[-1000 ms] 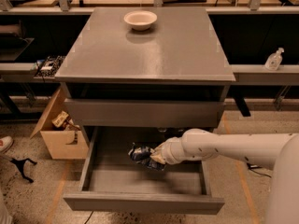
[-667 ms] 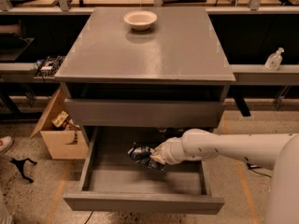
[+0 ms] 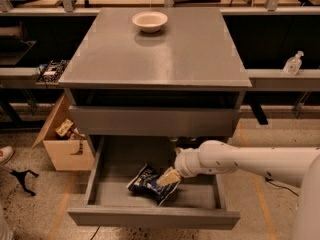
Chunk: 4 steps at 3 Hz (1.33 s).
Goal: Place blue chip bag into middle drawer
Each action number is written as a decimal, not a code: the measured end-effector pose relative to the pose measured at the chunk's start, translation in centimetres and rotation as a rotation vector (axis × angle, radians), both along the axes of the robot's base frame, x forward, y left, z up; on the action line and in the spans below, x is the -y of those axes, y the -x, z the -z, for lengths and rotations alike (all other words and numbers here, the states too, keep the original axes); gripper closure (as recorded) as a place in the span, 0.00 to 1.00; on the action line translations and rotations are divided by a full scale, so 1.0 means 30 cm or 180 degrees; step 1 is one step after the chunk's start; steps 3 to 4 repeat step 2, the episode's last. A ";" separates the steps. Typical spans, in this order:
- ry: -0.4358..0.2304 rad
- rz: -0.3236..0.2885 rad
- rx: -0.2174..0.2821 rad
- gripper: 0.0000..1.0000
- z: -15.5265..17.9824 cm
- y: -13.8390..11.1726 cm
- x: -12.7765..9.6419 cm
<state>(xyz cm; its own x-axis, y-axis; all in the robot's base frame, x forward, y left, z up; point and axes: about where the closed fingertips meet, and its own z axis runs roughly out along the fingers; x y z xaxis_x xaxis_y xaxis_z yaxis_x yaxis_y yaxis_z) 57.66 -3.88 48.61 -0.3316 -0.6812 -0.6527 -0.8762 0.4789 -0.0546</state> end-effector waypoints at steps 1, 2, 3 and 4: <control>0.0015 0.0243 0.0056 0.00 -0.034 0.001 0.137; 0.0031 0.0661 -0.0014 0.00 -0.062 0.063 0.373; 0.0031 0.0661 -0.0014 0.00 -0.062 0.063 0.373; 0.0031 0.0661 -0.0014 0.00 -0.062 0.063 0.373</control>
Offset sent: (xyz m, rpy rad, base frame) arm -0.0367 -0.1787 0.0270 -0.0156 0.0213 -0.3286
